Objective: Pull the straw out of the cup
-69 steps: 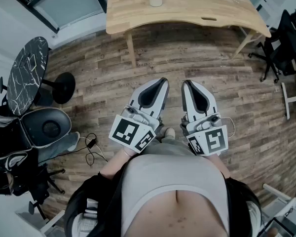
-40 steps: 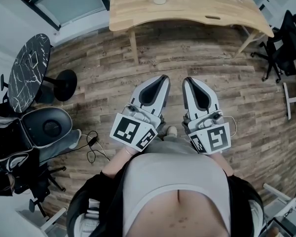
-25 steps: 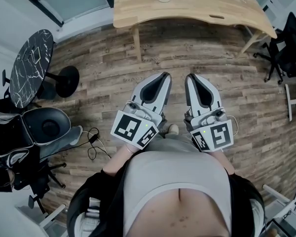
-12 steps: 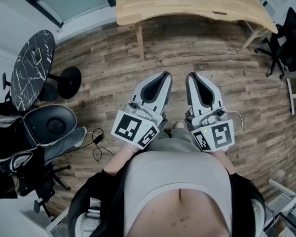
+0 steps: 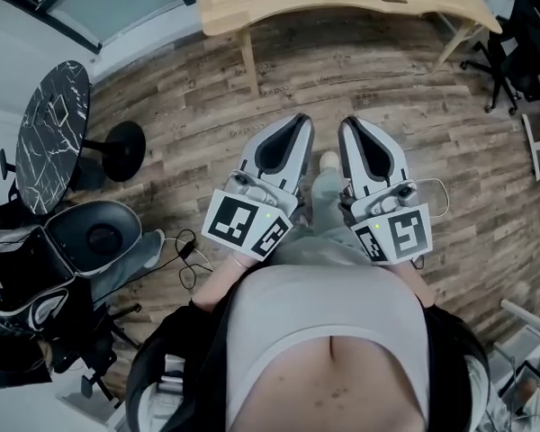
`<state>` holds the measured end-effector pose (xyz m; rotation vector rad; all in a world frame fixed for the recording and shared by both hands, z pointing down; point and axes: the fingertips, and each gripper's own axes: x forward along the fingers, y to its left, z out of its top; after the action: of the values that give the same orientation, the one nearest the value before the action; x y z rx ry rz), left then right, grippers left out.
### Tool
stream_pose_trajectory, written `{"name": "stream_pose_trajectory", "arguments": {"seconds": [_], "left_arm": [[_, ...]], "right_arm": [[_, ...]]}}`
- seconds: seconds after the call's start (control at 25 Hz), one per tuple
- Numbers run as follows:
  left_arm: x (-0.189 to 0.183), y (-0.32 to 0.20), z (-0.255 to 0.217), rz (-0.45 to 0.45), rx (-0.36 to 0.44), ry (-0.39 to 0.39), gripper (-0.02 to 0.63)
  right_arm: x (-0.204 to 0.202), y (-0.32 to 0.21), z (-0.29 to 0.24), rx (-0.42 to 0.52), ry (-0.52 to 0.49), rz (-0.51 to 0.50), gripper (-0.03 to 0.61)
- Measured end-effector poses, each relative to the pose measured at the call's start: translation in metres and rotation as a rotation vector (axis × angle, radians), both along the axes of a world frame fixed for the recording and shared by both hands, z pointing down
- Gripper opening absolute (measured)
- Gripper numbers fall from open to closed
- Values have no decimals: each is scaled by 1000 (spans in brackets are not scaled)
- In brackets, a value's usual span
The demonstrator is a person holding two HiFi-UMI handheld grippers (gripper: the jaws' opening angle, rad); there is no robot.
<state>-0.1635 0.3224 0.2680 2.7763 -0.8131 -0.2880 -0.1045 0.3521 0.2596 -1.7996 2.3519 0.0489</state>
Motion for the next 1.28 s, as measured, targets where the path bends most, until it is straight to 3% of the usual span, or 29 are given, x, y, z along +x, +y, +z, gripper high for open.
{"name": "stream_pose_trajectory", "arguments": {"seconds": [0.48,1.28], "left_arm": [[22,-61,0,-20,18,-7,14],[128,-231,-19,-93,42,14,14]], "right_arm": [[19,-63,-3,18,9,-23,37],[123,-236,-17,29,18,-109,37]]}}
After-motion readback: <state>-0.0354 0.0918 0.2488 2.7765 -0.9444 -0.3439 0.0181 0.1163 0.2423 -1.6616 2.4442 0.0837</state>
